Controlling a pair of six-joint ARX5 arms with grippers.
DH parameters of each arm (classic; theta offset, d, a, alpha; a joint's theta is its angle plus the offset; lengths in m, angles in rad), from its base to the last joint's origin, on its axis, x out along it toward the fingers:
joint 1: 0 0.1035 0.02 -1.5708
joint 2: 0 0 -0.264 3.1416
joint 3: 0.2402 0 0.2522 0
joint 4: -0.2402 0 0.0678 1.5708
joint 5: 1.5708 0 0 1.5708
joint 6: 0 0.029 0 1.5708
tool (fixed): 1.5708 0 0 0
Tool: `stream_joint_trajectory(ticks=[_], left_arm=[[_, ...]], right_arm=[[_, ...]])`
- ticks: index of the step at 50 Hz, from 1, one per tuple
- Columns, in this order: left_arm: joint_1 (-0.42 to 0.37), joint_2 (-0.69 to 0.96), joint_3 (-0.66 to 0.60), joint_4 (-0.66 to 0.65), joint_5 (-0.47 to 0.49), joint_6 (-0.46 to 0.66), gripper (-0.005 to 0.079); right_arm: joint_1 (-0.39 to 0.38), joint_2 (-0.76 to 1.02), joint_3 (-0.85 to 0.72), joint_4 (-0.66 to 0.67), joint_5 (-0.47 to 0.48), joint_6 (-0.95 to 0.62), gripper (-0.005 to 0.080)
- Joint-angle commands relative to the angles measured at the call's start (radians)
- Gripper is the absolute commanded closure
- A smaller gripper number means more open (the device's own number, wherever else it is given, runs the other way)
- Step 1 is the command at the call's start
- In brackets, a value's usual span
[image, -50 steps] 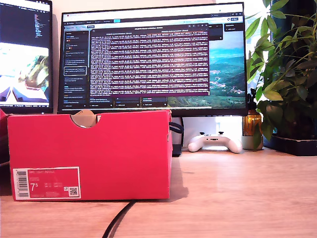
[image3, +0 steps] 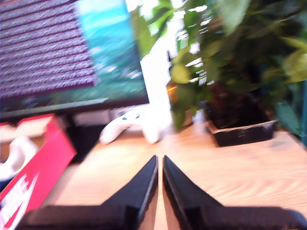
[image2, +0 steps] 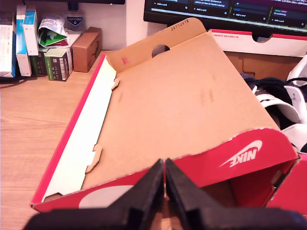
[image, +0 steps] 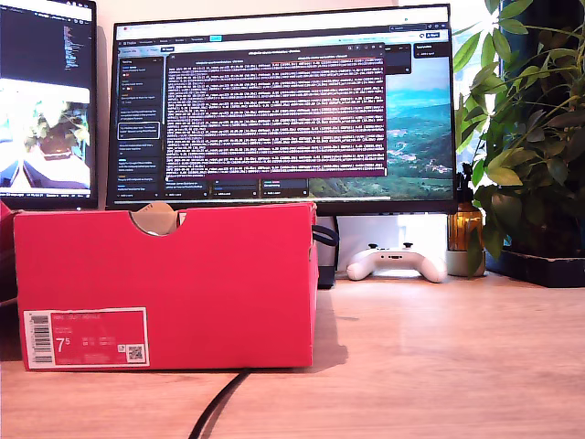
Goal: Pack the blue shoes by picking the first shoe and placing it inside the red shoebox, left side, then picking and rotating the second shoe and placing it in the shoebox
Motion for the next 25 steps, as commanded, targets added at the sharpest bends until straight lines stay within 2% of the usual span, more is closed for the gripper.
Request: stream_joint_trajectory(ticks=[1, 20, 25], left_arm=[[-0.003, -0.008, -0.022, -0.027, 0.002, 0.004, 0.0764], [-0.003, -0.008, -0.022, -0.027, 0.002, 0.004, 0.0764], [-0.003, -0.008, -0.022, -0.027, 0.001, 0.004, 0.0764]], right_arm=[[-0.016, -0.014, -0.029, 0.019, -0.008, -0.002, 0.0751], [-0.078, -0.137, -0.127, -0.014, -0.100, -0.005, 0.0752], [-0.092, -0.180, -0.128, -0.097, -0.119, -0.019, 0.0751]])
